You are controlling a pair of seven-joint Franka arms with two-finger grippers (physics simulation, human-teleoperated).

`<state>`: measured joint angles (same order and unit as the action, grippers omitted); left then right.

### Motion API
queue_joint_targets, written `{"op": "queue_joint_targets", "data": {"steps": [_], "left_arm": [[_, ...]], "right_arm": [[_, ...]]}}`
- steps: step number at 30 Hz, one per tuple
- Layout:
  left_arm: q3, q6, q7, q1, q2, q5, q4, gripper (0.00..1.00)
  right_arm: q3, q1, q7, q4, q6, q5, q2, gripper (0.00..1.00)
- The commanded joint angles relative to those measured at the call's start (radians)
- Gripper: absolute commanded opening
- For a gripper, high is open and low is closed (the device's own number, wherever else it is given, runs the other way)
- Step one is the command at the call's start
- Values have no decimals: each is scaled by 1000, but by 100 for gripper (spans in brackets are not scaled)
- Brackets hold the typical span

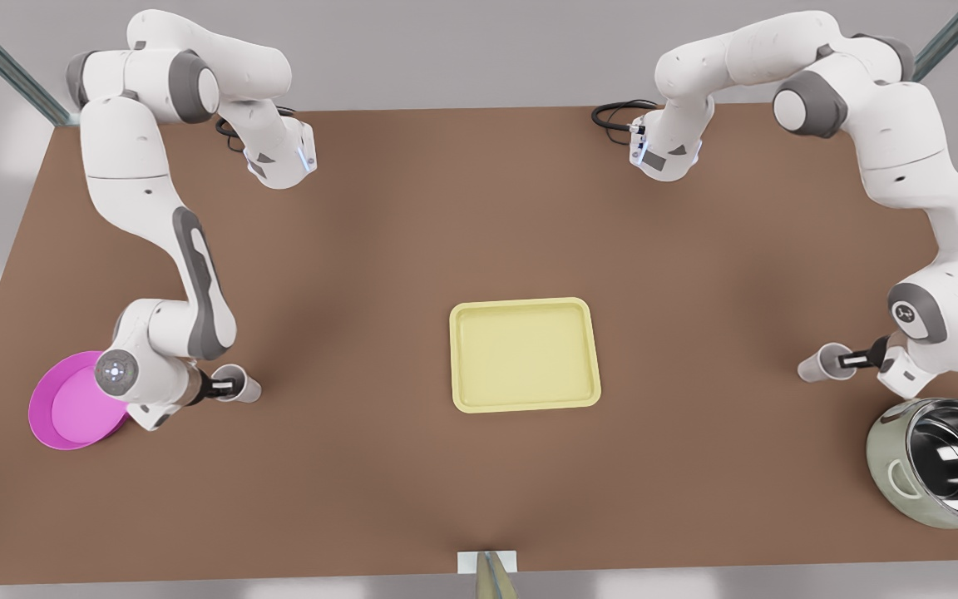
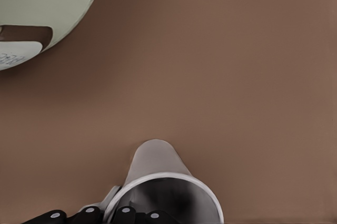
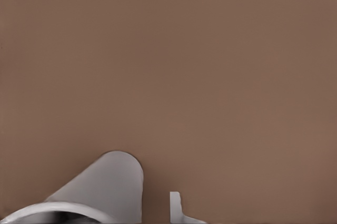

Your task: Use both arms to respectively pick up the white IKEA cups from the middle-left and middle-right positions, then place the white IKEA cups onto the middle-middle tray, ensuring that the cups remain upright and do not tip over

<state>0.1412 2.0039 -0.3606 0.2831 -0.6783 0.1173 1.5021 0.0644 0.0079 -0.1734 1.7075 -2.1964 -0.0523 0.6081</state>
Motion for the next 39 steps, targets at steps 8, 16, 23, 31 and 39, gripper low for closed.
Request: {"op": "queue_joint_targets", "data": {"steps": [8,16,23,31,39], "left_arm": [[-382,-165,793,-291,25,-13,-132,21],[-382,56,1109,-530,-90,-87,-160,21],[-382,90,1106,-524,-121,-97,-118,21],[-382,76,1105,-519,-121,-99,-108,100],[-382,-27,1108,-499,-95,-99,-109,100]], "right_arm": [[0,11,-15,-6,10,2,-4,24],[-9,20,-18,-52,58,2,-24,23],[-38,217,278,-83,44,-116,-42,23],[-35,549,736,-108,-58,-109,-73,23],[-35,708,934,-140,-203,-107,-8,23]]}}
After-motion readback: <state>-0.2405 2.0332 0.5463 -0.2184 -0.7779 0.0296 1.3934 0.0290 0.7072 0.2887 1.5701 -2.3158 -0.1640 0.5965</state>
